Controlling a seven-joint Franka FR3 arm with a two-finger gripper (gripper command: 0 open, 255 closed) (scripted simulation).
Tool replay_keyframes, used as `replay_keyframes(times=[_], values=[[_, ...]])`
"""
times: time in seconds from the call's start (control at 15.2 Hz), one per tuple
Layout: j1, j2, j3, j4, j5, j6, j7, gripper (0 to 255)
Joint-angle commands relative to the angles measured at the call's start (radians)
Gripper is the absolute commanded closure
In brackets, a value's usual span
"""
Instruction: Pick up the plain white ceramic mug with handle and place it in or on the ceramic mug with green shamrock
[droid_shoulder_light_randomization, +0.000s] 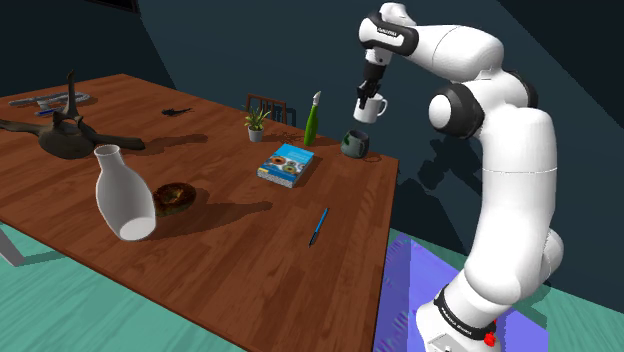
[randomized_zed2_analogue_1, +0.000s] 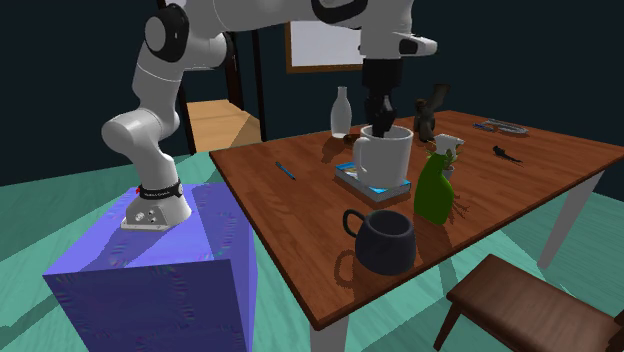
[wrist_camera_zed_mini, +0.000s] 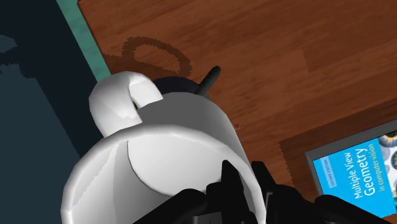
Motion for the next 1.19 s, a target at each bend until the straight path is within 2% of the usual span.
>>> replay_keyframes(times=[0.0,0.66,0.99,1.12], values=[[-0.012,0.027,0.002,0.025,0.008,0.001,-0.008,255],[0.014,-0.001,0.002,-0.156,0.002,0.153,-0.016,255],[0.021,0.000,0.004,-0.229,0.005,0.226,-0.021,255],[0.021,0.000,0.004,-0.229,0.005,0.226,-0.021,255]])
